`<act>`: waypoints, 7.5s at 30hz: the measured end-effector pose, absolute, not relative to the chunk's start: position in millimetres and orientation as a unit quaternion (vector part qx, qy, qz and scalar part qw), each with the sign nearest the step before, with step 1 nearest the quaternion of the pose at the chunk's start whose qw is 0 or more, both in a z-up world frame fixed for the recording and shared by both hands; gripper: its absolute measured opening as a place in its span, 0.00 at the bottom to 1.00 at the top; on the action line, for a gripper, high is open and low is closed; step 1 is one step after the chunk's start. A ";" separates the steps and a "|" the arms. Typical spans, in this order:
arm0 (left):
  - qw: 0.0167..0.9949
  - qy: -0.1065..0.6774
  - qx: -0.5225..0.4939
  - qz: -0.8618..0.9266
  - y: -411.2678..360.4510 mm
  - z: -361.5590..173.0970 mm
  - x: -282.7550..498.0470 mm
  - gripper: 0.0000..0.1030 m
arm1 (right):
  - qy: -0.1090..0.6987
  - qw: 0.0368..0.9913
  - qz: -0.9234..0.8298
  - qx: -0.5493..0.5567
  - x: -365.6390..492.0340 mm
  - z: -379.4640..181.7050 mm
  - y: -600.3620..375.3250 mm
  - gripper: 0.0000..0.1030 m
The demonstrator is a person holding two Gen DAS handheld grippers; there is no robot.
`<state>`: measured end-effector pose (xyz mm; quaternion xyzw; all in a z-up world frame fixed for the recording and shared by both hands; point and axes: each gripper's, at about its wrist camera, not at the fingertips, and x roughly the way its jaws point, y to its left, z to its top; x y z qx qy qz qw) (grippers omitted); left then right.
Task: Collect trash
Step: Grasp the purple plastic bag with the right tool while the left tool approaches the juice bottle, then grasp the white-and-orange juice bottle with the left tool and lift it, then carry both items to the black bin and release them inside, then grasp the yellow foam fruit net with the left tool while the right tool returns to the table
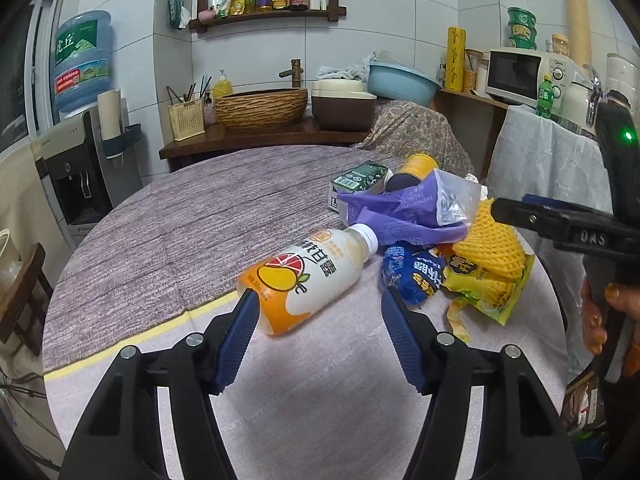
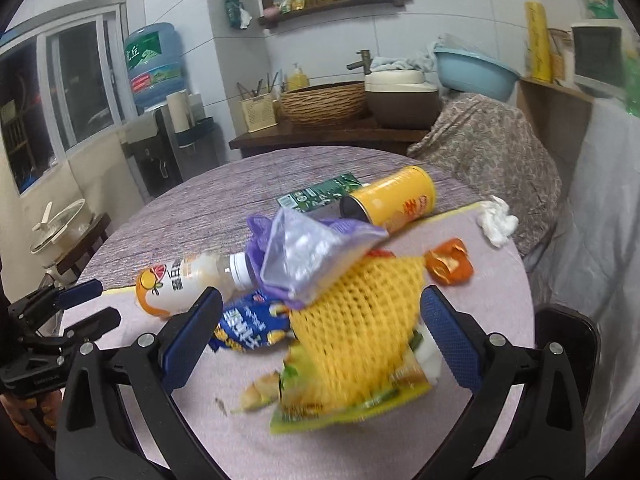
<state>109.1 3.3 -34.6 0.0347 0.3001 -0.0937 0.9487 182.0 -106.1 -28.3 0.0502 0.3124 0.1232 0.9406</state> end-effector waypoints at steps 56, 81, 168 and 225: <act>0.828 0.415 0.338 -0.167 -33.2 -69.3 196.2 0.61 | 0.286 0.939 0.181 0.055 184.9 -12.1 -98.8 0.22; 0.908 0.371 0.138 -0.140 32.0 -31.9 195.4 0.95 | 0.265 0.943 0.182 0.081 162.3 -10.1 -112.9 0.22; 0.785 0.517 0.123 -0.319 -409.4 -192.8 193.5 0.59 | 0.411 0.849 -0.314 0.111 67.8 -236.1 -453.6 0.72; 0.900 0.386 0.098 -0.177 -131.2 -71.6 166.2 0.20 | 0.305 0.936 -0.074 0.162 107.5 -102.6 -318.8 0.74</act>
